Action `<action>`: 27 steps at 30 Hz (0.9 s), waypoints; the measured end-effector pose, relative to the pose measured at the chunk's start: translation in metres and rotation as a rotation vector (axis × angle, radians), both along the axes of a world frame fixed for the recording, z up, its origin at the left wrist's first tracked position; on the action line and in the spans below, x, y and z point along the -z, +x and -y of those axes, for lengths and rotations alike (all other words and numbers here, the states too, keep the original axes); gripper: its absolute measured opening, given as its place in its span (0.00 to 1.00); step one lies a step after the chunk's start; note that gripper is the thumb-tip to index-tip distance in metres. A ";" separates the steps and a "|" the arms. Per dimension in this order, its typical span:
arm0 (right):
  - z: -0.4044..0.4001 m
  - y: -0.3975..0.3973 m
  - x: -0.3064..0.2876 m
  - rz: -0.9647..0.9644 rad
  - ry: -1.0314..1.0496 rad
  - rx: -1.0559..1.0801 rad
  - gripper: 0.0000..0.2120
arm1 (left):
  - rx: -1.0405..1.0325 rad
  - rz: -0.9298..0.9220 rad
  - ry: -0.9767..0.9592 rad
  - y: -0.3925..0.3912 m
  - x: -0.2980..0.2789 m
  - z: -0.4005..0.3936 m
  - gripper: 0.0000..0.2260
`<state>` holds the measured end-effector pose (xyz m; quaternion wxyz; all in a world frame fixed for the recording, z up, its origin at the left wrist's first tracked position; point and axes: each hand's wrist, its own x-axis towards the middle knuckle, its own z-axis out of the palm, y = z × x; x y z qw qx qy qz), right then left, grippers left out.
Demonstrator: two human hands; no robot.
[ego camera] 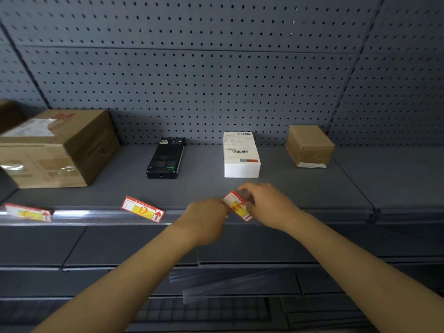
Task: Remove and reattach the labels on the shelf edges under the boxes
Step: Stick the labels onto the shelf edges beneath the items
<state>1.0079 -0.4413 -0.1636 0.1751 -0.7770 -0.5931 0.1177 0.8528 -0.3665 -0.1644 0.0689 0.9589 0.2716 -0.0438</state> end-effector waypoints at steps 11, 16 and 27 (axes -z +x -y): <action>-0.050 -0.048 -0.047 0.096 0.164 -0.049 0.17 | -0.264 0.150 0.108 -0.065 -0.059 -0.042 0.17; -0.094 -0.126 -0.060 0.091 0.246 -0.228 0.15 | -0.405 0.183 0.183 -0.148 -0.077 -0.070 0.18; -0.210 -0.350 -0.084 0.019 0.274 -0.602 0.09 | -0.792 0.151 0.340 -0.371 -0.116 -0.122 0.16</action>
